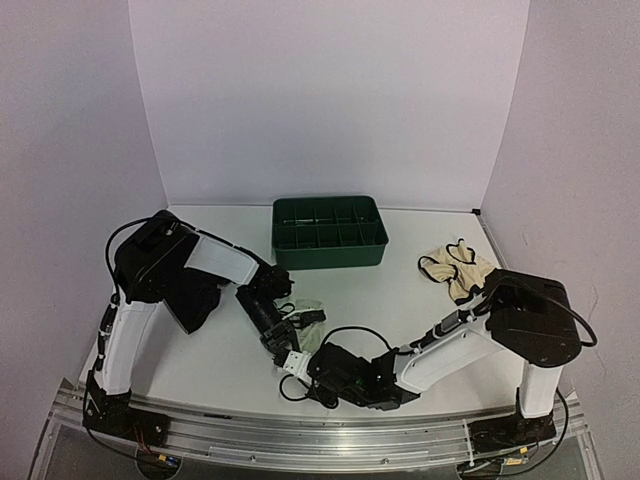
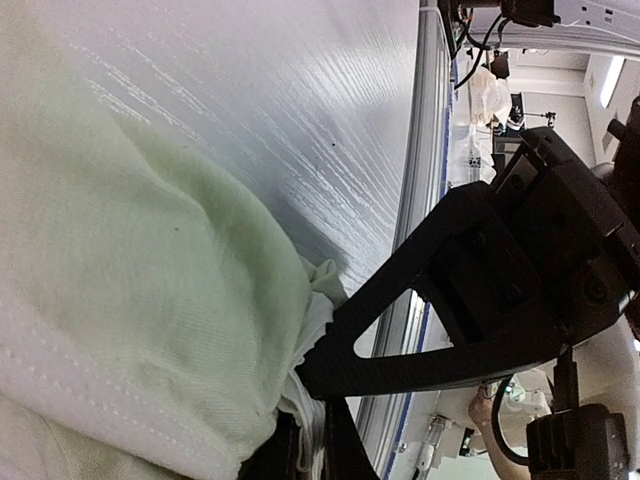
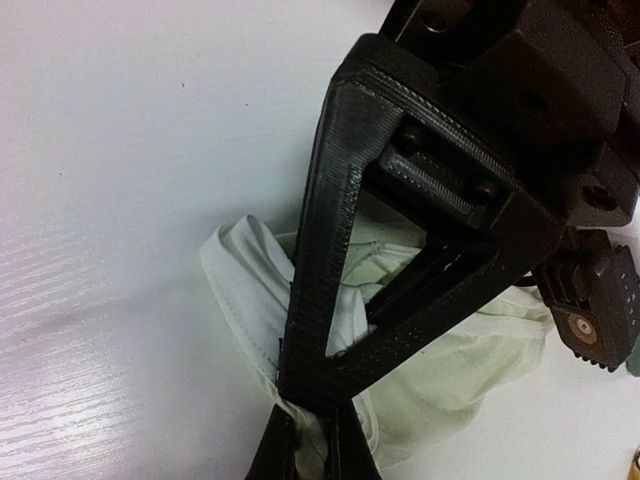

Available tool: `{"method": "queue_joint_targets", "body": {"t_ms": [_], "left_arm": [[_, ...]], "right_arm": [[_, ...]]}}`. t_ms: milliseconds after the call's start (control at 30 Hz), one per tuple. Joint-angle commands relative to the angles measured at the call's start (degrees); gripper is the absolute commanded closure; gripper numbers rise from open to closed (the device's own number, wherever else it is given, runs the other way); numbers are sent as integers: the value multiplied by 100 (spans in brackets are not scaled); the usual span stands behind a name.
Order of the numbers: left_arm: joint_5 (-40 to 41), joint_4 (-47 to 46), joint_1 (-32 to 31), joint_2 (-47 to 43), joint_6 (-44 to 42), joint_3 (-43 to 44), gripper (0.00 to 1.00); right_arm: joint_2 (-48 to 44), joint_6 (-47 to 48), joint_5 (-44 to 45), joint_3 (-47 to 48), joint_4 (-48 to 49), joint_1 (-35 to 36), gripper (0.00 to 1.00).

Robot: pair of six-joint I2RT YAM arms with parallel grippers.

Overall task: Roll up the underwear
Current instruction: Roll the underwear to the center of the board.

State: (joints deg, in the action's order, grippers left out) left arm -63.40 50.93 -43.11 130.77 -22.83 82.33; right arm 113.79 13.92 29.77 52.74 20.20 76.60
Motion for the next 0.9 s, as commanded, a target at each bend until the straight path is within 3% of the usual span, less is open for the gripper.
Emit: {"method": "queue_joint_targets", "body": {"t_ms": [0, 200, 500, 700, 867], "left_arm": [[-738, 583, -107, 56, -594, 434, 82], [-244, 466, 4, -157, -812, 658, 48], [1108, -3, 72, -1064, -1329, 433, 39], [1521, -162, 160, -2151, -2742, -313, 36], [1898, -1018, 189, -2831, -3424, -1017, 37]], "right_arm": [[-50, -685, -874, -283, -640, -376, 100], [-181, -1241, -1299, -212, -1016, -495, 100], [-361, -2556, -2340, -412, -1044, -903, 100], [-340, -3324, -2906, -513, -1008, -1179, 100], [-302, -4120, -3482, -706, -582, -1471, 100]]}}
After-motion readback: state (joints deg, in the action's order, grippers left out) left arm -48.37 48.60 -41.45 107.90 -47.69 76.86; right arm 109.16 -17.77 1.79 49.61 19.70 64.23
